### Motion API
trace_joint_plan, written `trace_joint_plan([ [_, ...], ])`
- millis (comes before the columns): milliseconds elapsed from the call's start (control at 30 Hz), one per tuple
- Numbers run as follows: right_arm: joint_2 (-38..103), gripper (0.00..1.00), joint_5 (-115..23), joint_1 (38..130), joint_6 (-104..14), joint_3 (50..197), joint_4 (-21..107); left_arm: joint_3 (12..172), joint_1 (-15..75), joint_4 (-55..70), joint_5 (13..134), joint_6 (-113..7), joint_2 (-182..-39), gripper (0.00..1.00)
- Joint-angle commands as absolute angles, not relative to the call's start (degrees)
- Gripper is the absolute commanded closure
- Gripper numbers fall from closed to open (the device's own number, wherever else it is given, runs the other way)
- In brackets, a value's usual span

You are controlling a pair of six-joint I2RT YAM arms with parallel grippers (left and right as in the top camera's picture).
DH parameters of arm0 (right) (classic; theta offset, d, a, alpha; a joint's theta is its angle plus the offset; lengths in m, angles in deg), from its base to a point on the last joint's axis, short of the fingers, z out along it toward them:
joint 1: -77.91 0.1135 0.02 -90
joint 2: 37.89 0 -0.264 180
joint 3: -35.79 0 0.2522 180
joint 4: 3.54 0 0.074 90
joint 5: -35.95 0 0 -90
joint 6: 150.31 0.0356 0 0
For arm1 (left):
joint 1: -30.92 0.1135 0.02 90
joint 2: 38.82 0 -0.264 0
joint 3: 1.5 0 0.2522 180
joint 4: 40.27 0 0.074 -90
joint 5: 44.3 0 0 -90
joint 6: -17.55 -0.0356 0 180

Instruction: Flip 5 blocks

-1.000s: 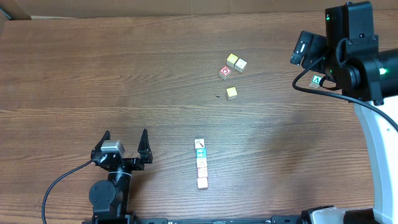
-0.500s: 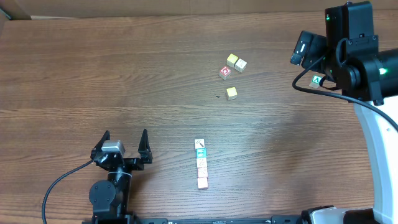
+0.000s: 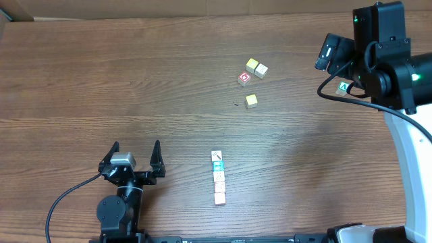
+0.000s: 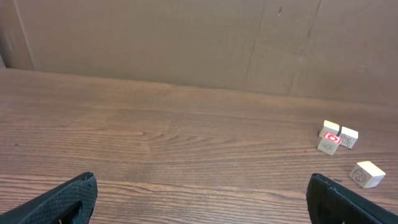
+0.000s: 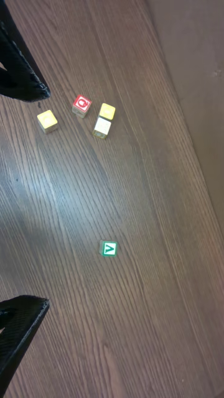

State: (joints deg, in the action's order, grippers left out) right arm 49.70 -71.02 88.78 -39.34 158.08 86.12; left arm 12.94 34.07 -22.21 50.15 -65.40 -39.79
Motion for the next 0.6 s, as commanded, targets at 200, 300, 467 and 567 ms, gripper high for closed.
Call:
trace_joint_plan([
  [200, 48.48, 0.00, -72.02, 88.65, -39.60, 159.39, 86.79, 12.53, 34.64, -22.28, 49.71, -66.50, -39.03, 0.00],
  [300, 46.03, 0.00, -70.19, 88.80, -39.64, 158.39, 84.13, 12.53, 34.64, -22.28, 49.71, -66.50, -39.03, 0.00],
  [467, 38.68, 0.00, -64.46, 88.82, -42.88, 149.64, 72.02, 12.53, 34.64, -22.28, 49.71, -66.50, -39.03, 0.00],
  [567, 32.24, 0.00, -60.55, 88.80, -45.94, 139.96, 61.94, 12.53, 34.64, -22.28, 49.71, -66.50, -39.03, 0.00],
])
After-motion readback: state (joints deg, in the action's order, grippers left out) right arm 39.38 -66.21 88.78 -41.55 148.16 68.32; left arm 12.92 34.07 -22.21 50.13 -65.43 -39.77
